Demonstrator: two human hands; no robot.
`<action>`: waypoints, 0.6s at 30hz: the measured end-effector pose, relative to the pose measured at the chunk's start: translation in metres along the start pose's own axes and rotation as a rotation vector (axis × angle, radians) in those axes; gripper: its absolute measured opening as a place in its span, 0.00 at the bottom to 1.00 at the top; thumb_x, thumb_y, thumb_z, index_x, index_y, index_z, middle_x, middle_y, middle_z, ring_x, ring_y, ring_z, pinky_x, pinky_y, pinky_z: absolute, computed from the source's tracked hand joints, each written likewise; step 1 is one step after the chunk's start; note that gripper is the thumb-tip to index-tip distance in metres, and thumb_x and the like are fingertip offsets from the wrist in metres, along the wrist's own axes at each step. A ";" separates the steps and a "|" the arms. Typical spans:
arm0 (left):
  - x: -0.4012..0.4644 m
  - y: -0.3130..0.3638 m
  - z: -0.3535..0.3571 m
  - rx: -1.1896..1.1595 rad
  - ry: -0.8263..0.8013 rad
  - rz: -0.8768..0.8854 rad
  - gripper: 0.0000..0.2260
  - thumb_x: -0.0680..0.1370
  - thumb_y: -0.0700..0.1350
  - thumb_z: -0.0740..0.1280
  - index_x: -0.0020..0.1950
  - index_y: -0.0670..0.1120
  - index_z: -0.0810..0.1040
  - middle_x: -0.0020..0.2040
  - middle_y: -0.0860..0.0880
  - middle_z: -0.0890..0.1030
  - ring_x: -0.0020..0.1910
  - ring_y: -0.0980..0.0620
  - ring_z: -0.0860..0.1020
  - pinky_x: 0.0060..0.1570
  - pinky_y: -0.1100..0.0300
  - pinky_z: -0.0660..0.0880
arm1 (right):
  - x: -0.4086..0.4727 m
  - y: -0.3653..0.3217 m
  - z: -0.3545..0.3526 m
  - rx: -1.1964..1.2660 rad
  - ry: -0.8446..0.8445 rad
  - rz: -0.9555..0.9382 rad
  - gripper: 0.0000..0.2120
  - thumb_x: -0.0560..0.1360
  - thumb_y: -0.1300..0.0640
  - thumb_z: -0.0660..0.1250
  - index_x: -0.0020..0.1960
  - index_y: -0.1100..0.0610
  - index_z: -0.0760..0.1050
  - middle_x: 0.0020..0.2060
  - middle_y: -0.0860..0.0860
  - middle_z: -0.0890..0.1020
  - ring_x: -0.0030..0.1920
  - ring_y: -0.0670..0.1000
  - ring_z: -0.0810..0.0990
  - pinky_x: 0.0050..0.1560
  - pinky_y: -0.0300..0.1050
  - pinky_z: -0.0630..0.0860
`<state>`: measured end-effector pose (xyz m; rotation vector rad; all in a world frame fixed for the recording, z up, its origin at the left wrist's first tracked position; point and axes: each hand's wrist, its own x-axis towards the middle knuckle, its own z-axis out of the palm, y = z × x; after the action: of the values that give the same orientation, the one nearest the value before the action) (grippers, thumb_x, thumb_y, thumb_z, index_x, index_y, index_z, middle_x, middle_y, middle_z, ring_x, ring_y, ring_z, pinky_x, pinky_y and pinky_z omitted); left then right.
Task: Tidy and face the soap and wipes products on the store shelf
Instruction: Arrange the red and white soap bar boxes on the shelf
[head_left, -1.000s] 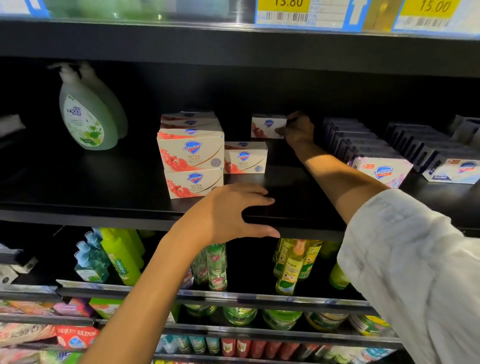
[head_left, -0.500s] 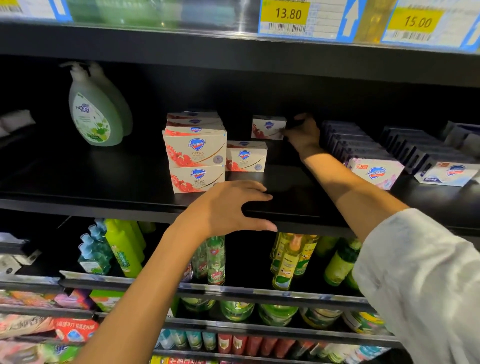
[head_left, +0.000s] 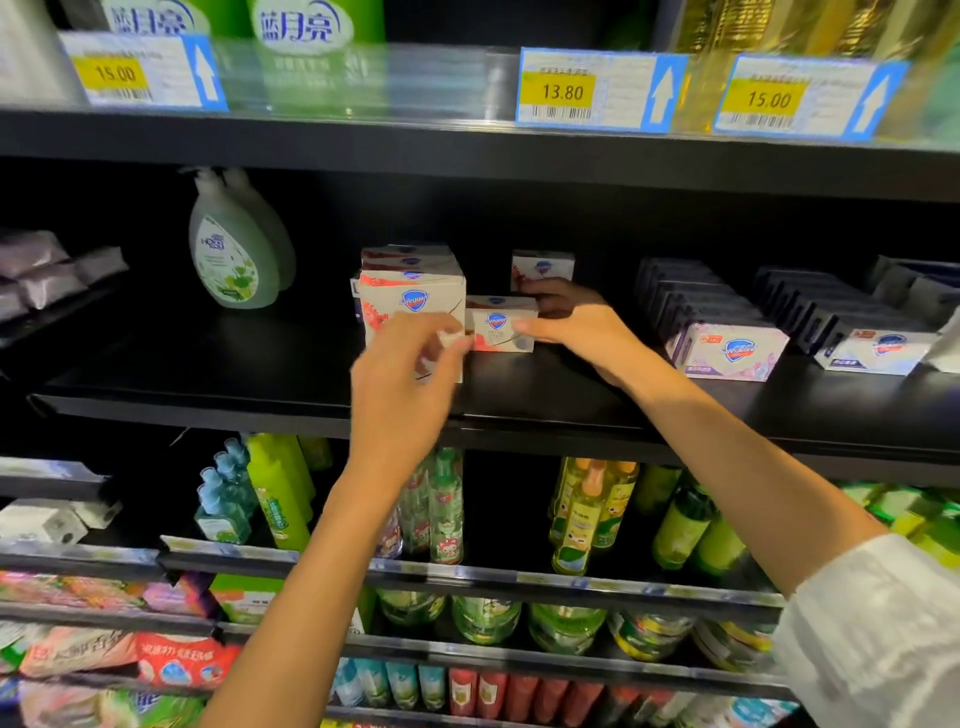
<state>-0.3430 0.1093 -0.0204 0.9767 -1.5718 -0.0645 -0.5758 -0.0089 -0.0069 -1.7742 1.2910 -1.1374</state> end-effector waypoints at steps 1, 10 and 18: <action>0.002 -0.003 -0.005 0.032 0.085 -0.007 0.07 0.80 0.43 0.73 0.58 0.45 0.82 0.46 0.51 0.77 0.44 0.55 0.76 0.48 0.57 0.75 | 0.001 0.001 0.001 -0.042 0.006 -0.014 0.29 0.73 0.57 0.80 0.72 0.55 0.76 0.60 0.53 0.83 0.57 0.46 0.83 0.51 0.33 0.81; 0.033 -0.032 -0.016 0.043 0.007 -0.321 0.35 0.77 0.47 0.77 0.80 0.50 0.66 0.71 0.50 0.69 0.69 0.54 0.72 0.69 0.58 0.72 | 0.001 0.005 0.008 -0.111 0.061 -0.020 0.28 0.72 0.60 0.81 0.70 0.57 0.77 0.60 0.54 0.83 0.58 0.50 0.84 0.53 0.40 0.83; 0.029 -0.026 -0.018 -0.038 0.038 -0.376 0.29 0.78 0.42 0.77 0.77 0.52 0.71 0.68 0.53 0.80 0.61 0.61 0.78 0.51 0.75 0.77 | -0.007 0.009 0.004 -0.078 0.069 -0.046 0.23 0.72 0.64 0.79 0.66 0.58 0.79 0.57 0.54 0.84 0.56 0.48 0.84 0.47 0.34 0.82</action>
<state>-0.3119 0.0829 -0.0068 1.2257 -1.3305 -0.3339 -0.5763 -0.0046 -0.0181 -1.8446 1.3578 -1.1979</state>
